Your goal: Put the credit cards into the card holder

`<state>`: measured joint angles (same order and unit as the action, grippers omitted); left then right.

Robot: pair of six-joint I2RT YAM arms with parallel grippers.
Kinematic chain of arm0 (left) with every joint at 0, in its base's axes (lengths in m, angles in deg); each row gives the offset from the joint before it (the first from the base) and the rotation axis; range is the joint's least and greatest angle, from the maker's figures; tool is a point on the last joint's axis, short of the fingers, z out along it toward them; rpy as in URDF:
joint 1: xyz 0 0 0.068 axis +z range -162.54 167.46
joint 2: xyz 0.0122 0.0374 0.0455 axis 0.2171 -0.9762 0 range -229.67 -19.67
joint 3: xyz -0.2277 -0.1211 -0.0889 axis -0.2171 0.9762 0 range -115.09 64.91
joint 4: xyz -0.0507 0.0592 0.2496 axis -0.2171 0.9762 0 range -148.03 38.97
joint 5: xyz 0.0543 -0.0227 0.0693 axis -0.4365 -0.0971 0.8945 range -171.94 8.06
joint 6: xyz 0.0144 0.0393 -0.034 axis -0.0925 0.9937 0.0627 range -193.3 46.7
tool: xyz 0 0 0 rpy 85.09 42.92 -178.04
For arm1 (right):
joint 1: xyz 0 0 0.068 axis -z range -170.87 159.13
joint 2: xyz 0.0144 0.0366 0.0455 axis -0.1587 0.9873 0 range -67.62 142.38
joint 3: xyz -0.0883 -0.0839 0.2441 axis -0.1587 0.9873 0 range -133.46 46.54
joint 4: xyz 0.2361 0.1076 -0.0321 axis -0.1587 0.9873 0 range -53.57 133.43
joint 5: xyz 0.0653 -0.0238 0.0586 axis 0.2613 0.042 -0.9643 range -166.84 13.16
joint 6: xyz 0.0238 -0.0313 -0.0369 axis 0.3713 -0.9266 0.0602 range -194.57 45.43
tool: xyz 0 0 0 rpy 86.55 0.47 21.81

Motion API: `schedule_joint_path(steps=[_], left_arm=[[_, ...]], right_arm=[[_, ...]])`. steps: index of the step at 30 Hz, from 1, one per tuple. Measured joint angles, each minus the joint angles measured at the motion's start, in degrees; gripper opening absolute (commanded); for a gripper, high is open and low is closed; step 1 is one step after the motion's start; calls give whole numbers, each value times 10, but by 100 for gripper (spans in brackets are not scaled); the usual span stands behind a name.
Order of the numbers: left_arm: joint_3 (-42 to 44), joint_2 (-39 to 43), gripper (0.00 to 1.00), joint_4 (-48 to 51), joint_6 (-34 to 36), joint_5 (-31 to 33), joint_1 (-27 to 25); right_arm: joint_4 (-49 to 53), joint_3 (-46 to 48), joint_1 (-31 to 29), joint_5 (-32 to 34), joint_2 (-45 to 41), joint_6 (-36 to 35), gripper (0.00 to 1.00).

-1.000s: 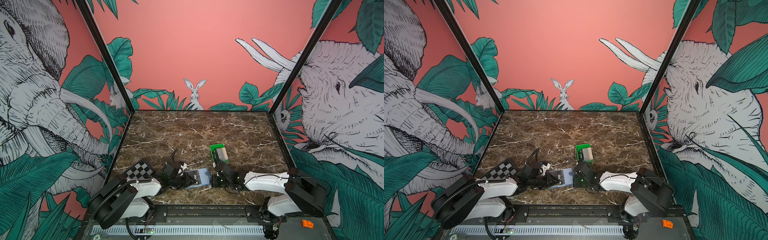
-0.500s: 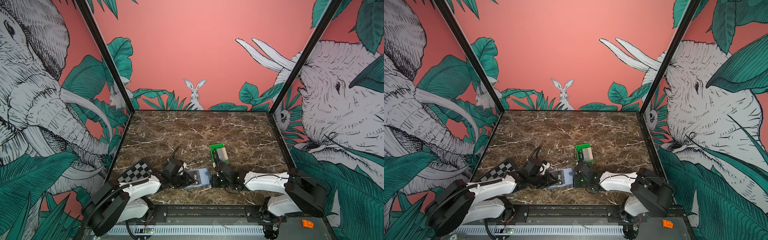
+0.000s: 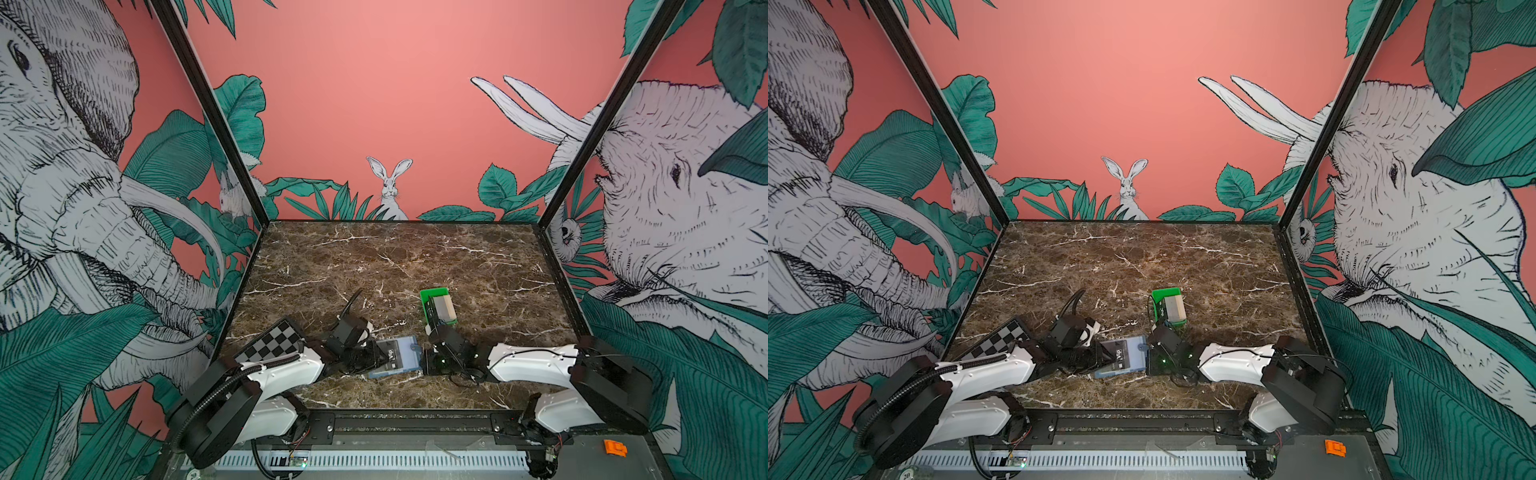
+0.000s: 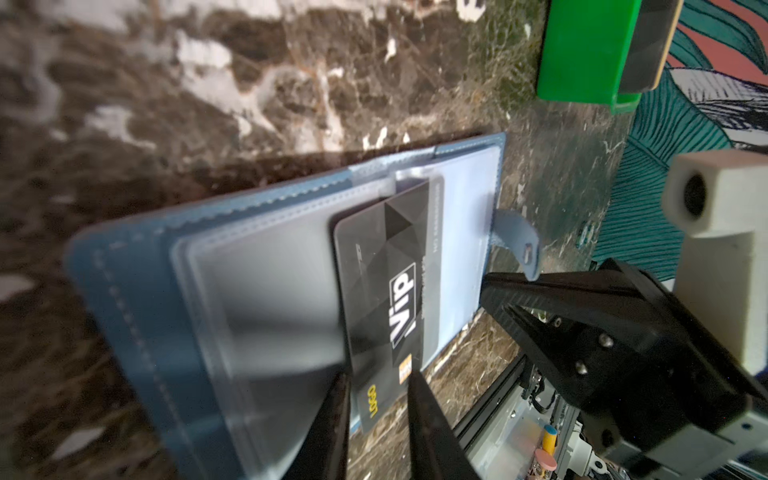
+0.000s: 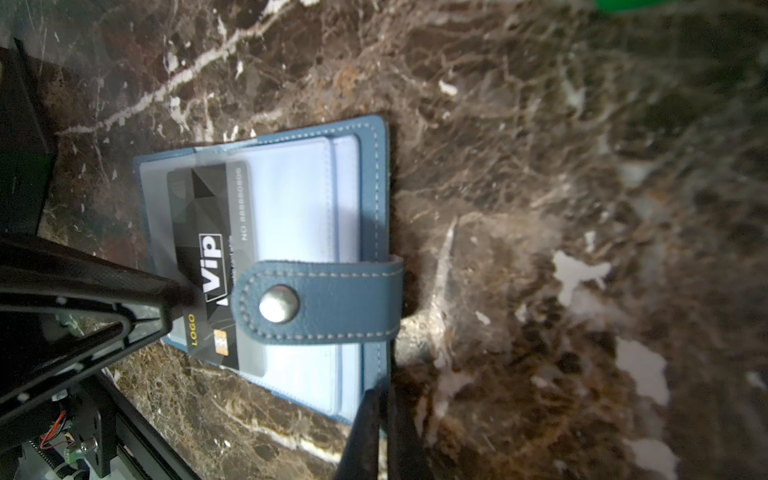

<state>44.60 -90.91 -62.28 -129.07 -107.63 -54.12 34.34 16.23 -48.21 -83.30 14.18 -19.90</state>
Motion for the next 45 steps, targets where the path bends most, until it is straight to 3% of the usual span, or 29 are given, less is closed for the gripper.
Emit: schedule_joint_path(steps=[31,45], left_arm=[[-23,-91,22,-106,-22,-14,-29],[-26,-49,22,-48,-5,16,-30]], right_arm=[[-4,0,0,0,2,0,7],[-3,0,0,1,1,0,7]])
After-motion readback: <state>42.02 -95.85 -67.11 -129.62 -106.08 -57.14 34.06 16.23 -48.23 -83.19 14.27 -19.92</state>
